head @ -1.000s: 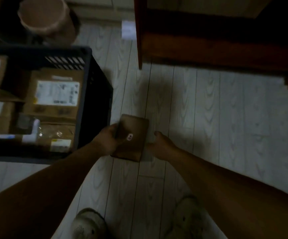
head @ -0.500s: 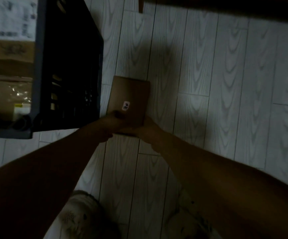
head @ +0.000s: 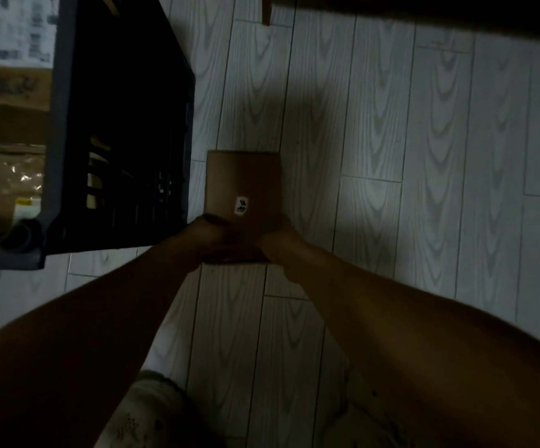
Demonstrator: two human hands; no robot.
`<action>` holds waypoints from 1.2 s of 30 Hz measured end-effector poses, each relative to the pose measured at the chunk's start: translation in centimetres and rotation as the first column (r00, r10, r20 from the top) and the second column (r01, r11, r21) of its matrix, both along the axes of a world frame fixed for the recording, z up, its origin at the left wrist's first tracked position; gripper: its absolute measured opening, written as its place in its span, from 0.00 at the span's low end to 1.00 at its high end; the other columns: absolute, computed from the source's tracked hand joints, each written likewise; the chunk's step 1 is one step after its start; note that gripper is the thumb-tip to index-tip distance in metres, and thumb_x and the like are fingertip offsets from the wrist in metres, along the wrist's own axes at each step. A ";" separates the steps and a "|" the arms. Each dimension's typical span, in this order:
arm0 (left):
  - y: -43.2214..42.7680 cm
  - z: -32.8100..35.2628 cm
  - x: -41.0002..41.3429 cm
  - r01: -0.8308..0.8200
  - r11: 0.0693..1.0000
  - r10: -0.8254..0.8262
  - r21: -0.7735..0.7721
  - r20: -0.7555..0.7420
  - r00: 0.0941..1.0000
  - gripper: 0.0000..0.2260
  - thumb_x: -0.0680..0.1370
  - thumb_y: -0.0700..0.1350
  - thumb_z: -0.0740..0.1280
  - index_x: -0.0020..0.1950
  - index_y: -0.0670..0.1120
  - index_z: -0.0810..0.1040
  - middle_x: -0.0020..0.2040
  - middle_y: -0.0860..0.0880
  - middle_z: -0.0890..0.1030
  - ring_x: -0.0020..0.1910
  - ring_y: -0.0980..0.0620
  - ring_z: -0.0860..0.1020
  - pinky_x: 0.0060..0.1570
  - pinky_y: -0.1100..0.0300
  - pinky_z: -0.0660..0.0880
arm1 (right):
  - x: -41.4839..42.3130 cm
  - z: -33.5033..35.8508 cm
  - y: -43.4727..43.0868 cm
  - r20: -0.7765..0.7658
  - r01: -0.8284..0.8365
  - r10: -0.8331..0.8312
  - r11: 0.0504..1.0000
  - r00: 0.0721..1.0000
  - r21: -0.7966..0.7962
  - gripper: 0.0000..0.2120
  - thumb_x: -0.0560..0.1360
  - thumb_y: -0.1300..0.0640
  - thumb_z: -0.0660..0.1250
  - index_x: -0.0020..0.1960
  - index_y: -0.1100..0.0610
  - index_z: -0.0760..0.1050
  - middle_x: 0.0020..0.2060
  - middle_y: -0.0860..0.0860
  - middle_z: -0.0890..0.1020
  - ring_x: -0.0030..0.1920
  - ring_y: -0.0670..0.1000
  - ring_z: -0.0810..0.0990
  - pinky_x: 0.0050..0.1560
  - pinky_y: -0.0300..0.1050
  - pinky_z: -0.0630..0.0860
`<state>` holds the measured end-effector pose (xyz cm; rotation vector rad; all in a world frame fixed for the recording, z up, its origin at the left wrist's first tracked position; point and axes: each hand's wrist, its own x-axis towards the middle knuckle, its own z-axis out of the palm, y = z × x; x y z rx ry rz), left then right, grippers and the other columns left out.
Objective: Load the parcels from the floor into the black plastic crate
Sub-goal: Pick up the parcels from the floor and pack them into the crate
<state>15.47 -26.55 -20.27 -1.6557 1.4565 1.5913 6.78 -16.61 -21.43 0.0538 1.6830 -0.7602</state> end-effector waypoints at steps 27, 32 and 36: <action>-1.4 70.6 6.7 -0.061 0.966 -0.089 -0.252 -0.545 0.834 0.33 0.77 0.34 0.62 0.77 0.55 0.53 0.66 0.44 0.70 0.51 0.46 0.76 0.37 0.57 0.78 | 4.3 73.0 2.3 -0.514 0.010 -0.196 0.939 0.835 -0.342 0.32 0.76 0.64 0.64 0.74 0.47 0.55 0.56 0.48 0.74 0.53 0.50 0.73 0.49 0.44 0.75; 1.2 79.4 9.8 -0.171 0.929 -0.083 -0.327 -0.638 0.766 0.31 0.77 0.35 0.64 0.74 0.51 0.53 0.62 0.43 0.73 0.48 0.47 0.78 0.38 0.55 0.80 | 6.8 81.2 4.4 -0.596 -0.048 -0.238 0.905 0.767 -0.422 0.33 0.75 0.64 0.67 0.74 0.50 0.57 0.59 0.48 0.73 0.55 0.46 0.69 0.56 0.42 0.69; 3.3 84.5 12.0 -0.203 0.895 -0.131 -0.398 -0.668 0.732 0.26 0.77 0.37 0.65 0.70 0.50 0.59 0.61 0.45 0.74 0.47 0.50 0.79 0.38 0.56 0.80 | 8.4 86.0 6.4 -0.609 -0.097 -0.253 0.872 0.752 -0.481 0.33 0.75 0.63 0.67 0.75 0.50 0.56 0.63 0.51 0.73 0.61 0.51 0.71 0.57 0.45 0.71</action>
